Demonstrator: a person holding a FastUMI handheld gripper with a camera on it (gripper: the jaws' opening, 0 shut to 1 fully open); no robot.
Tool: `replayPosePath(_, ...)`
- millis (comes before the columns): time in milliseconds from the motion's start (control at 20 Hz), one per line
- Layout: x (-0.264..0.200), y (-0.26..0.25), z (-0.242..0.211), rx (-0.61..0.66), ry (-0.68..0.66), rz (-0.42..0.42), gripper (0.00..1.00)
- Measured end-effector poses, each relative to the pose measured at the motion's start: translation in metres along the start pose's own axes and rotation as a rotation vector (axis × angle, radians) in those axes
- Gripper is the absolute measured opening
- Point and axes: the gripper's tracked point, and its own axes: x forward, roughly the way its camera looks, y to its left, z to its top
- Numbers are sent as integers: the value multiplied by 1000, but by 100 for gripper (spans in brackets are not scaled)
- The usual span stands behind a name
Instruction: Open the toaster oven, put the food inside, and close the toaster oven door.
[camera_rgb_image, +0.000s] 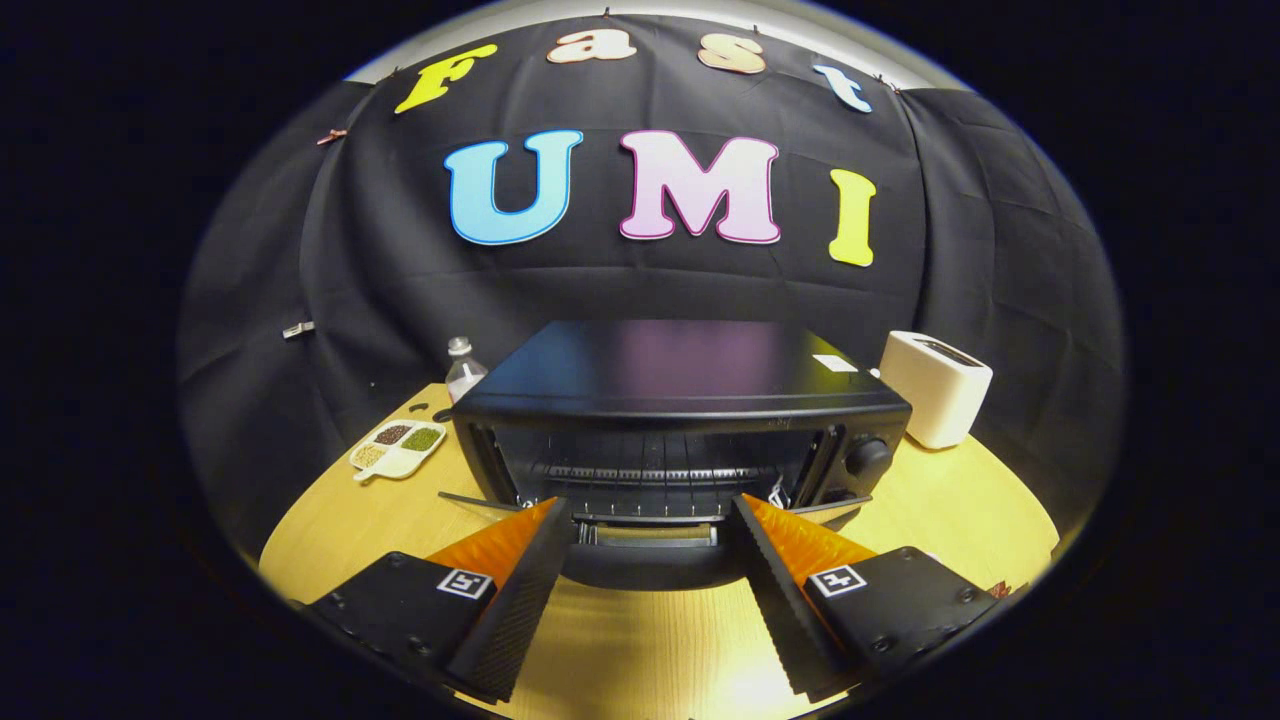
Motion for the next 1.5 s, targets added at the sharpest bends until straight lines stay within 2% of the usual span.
replayPosePath(250, -21, 1, -41, -17, 67, 18, 98)
replayPosePath(450, -33, -1, -87, -19, 179, 37, 98)
replayPosePath(600, -43, -9, -97, -9, 204, 41, 98)
replayPosePath(950, -87, -45, -44, -19, 135, 63, 98)
replayPosePath(1250, -114, -130, 12, -14, 83, -19, 98)
replayPosePath(1500, -114, -203, 17, 6, 112, -67, 98)
